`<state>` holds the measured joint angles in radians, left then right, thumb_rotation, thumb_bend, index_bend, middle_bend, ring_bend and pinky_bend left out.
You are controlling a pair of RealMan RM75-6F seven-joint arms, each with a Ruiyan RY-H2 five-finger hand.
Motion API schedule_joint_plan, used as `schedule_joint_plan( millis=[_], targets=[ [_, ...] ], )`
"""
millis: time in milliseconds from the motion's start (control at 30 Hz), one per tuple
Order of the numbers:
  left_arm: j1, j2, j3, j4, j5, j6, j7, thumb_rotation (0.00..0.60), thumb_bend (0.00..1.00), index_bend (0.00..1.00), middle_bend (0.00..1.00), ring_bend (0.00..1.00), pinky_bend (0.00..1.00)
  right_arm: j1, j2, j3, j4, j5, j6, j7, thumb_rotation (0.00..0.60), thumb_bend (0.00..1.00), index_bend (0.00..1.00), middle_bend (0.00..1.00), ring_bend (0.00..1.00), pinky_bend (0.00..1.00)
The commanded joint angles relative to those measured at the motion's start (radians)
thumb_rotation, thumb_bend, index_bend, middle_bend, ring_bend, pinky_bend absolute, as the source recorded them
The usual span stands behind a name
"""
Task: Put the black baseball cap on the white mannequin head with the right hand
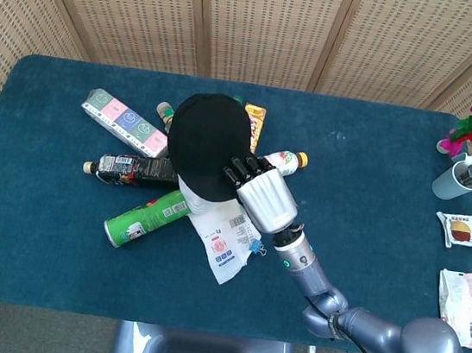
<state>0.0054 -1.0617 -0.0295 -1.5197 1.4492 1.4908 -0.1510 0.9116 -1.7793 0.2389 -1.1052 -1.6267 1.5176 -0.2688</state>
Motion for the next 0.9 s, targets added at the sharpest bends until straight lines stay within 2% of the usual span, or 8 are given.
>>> schedule_joint_plan(
  millis=[33, 400, 900],
  targets=[
    [-0.001, 0.001, 0.0, -0.003, 0.0, -0.001, 0.003, 0.6, 0.34, 0.66, 0.52, 0.39, 0.33, -0.005, -0.003, -0.004, -0.005, -0.004, 0.0, 0.006, 0.6, 1.0, 0.61, 0.49, 0.58, 0.7],
    [-0.002, 0.002, 0.001, -0.008, 0.0, -0.004, 0.011, 0.6, 0.34, 0.66, 0.52, 0.39, 0.33, -0.004, -0.015, -0.001, -0.02, -0.021, -0.017, 0.002, 0.6, 1.0, 0.61, 0.49, 0.58, 0.7],
    [-0.007, -0.01, 0.004, 0.013, -0.001, -0.017, -0.003, 0.6, 0.34, 0.66, 0.52, 0.39, 0.33, 0.015, -0.025, 0.018, -0.064, -0.018, -0.078, -0.082, 0.6, 1.0, 0.61, 0.49, 0.57, 0.7]
  ],
)
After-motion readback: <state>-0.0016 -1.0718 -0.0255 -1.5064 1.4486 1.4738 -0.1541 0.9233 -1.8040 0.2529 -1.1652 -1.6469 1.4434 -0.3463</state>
